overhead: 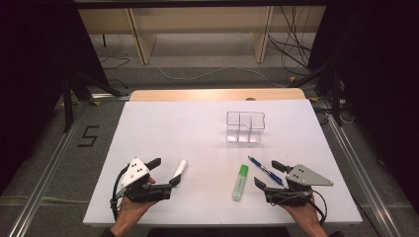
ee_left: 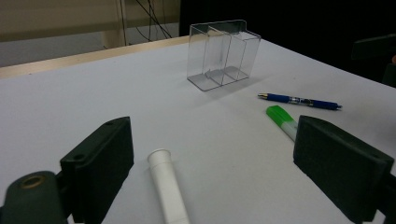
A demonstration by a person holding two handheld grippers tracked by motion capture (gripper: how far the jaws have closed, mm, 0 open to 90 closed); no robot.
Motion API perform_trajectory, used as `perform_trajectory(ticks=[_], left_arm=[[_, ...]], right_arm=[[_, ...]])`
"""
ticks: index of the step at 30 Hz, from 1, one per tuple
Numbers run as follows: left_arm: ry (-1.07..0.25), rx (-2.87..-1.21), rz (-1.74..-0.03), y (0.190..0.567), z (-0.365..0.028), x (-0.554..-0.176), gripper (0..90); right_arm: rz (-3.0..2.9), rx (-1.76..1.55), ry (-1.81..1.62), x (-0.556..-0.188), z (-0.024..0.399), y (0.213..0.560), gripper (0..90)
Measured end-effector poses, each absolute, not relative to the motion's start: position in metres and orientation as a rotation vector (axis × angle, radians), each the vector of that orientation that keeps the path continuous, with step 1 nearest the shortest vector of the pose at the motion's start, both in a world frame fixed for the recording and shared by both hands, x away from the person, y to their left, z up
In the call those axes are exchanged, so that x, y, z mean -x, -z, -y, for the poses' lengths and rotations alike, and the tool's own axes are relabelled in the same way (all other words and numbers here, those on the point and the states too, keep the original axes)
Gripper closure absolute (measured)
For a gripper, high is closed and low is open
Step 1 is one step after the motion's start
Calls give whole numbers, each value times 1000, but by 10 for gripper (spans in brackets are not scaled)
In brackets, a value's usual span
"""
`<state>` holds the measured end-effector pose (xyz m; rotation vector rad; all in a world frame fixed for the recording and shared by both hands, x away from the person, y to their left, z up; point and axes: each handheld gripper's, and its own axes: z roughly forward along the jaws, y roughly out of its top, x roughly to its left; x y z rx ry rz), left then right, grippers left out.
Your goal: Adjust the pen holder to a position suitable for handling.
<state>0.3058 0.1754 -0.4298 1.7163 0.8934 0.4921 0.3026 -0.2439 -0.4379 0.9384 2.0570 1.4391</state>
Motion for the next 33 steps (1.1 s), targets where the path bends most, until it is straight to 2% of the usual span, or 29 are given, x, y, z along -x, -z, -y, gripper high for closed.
perform_trajectory(ticks=[21,33], left_arm=[[-490,-1715,-903,431,-175,-306,118],[-490,-1708,-913,432,-175,-307,118]], right_arm=[[-2010,-969,-1429,-310,250,436,211],[-1992,-1008,-1370,-332,264,431,285]])
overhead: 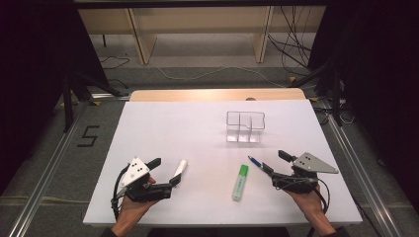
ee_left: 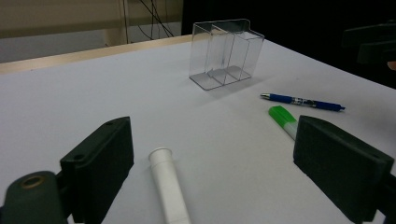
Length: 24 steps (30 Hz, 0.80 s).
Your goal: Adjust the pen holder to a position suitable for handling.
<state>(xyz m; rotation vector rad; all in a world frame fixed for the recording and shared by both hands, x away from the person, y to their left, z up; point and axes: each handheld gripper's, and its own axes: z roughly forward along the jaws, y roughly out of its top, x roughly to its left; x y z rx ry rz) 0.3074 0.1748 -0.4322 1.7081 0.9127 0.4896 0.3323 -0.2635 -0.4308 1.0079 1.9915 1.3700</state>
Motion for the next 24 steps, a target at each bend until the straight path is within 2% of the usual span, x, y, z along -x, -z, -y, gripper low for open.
perform_trajectory(ticks=[4,9,24], left_arm=[[-491,-1707,-913,432,-175,-307,118],[-498,-1708,-921,433,-176,-308,118],[-499,-1709,-926,433,-177,-308,119]], right_arm=[[-1971,-1042,-1375,-342,269,426,307],[-1973,-1068,-1349,-360,272,424,394],[-1910,-1222,-1203,-417,282,426,768]])
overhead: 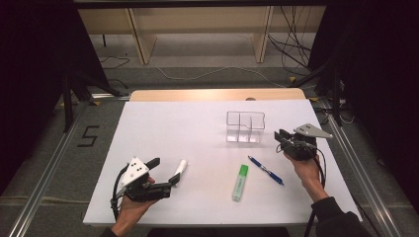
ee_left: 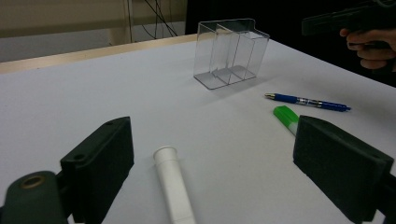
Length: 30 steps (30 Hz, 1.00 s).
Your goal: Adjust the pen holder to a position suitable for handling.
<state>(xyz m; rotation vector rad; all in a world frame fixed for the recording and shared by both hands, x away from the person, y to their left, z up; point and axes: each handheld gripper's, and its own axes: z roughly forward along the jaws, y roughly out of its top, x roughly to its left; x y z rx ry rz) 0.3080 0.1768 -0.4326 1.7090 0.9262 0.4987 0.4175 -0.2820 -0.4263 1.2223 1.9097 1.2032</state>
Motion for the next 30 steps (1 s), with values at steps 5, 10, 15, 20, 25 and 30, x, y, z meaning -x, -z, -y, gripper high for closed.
perform_trajectory(ticks=[5,10,15,20,25,30], left_arm=[[-498,-1708,-928,433,-177,-308,119],[-495,-1703,-933,433,-177,-308,119],[-496,-1702,-934,433,-177,-308,119],[-496,-1699,-934,433,-177,-308,119],[-497,-1702,-934,433,-178,-308,119],[-499,-1702,-932,433,-178,-308,119]], right_arm=[[-1893,-1269,-1181,-431,284,428,845],[-1890,-1295,-1154,-451,283,433,900],[-1917,-1333,-1127,-464,282,439,900],[-1938,-1371,-1104,-481,279,447,900],[-1975,-1378,-1080,-489,273,452,900],[-1996,-1375,-1073,-494,265,454,900]])
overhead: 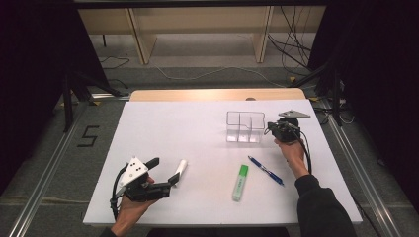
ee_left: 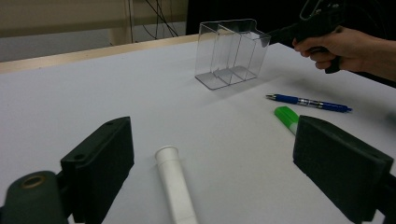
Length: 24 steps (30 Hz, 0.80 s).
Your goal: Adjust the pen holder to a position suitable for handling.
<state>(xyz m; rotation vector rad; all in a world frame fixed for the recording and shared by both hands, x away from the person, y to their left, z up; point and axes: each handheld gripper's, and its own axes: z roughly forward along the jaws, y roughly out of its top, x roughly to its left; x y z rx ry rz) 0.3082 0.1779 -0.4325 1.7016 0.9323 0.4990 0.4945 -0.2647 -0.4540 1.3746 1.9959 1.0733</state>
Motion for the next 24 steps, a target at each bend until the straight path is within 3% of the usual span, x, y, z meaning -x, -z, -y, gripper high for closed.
perform_trajectory(ticks=[24], left_arm=[[-497,-1703,-932,432,-178,-308,120]], right_arm=[[-2028,-1356,-1068,-508,236,450,900]])
